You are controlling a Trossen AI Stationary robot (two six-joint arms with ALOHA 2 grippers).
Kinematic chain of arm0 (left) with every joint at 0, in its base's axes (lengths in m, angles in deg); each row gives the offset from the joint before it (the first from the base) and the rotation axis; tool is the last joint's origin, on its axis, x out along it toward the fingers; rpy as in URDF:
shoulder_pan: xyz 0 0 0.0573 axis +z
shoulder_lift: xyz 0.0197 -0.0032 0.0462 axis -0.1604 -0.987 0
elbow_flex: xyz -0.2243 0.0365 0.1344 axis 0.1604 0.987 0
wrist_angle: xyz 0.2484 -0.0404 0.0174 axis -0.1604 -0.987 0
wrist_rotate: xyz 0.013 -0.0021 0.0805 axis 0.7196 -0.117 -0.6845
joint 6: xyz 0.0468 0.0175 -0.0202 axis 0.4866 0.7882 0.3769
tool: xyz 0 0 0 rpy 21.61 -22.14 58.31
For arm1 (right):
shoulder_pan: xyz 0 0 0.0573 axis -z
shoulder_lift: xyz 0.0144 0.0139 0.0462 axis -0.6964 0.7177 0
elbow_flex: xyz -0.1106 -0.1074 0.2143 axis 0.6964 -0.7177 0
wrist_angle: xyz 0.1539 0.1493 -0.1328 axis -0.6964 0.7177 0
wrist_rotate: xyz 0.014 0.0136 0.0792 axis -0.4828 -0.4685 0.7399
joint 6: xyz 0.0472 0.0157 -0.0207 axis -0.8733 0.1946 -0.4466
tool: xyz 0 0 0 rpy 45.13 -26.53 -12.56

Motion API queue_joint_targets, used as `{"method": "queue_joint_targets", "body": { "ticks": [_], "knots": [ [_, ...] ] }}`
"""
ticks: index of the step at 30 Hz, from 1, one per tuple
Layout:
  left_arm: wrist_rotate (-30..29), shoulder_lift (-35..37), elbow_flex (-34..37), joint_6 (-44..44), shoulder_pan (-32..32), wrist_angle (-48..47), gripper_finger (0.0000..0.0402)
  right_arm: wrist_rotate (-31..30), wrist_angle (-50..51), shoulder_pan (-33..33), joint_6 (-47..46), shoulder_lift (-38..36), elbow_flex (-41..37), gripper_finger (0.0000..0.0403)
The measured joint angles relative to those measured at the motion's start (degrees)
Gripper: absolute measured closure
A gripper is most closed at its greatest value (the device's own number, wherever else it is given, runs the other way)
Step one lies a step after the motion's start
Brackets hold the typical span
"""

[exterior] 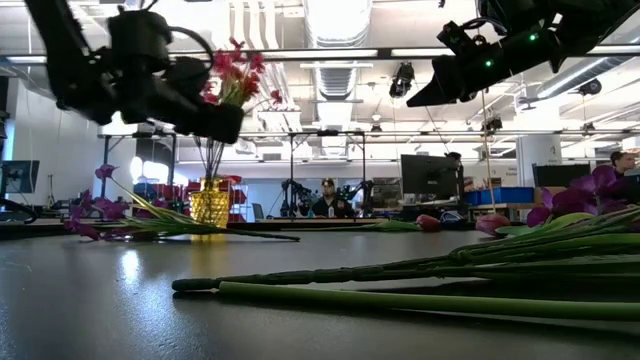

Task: Sort flowers into vase by color
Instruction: Put the red flowers into the yellow vase, then put the white tulip into the yellow vase

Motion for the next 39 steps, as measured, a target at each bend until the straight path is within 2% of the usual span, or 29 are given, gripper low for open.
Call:
{"method": "queue_joint_targets", "body": {
  "ticks": [5, 10, 18, 23, 27, 33, 39],
  "knots": [
    [2.0, 0.6, 4.8, -3.2, 0.0, 6.3, 0.0401, 0.1, -0.1, 0.0, -0.1, 0.0, 0.0, 0.0394],
    [2.0, 0.6, 5.9, -4.0, 0.0, 8.0, 0.0390, 0.1, -0.5, 0.0, -0.2, 0.0, 0.0, 0.0394],
    [1.1, 0.6, 3.1, 3.8, -1.4, 7.7, 0.0315, 0.1, -0.6, 0.0, -0.6, 0.0, 0.0, 0.0394],
    [-3.5, 0.6, 1.7, 7.9, -2.8, 7.7, 0.0268, 0.1, -0.6, 0.0, -0.6, 0.0, 0.0, 0.0394],
    [-6.5, 0.8, 1.5, 11.1, -4.4, 7.8, 0.0249, 0.1, -0.6, 0.0, -0.6, 0.0, 0.0, 0.0394],
    [-6.6, 3.5, 1.7, 13.3, -7.7, 7.9, 0.0258, 0.1, -0.5, 0.0, -1.0, 0.0, 0.0, 0.0394],
    [-5.2, 8.8, 4.1, 15.4, -14.6, 7.9, 0.0311, 0.0, 1.2, 0.0, -5.7, 0.0, 0.0, 0.0394]
  ]
}}
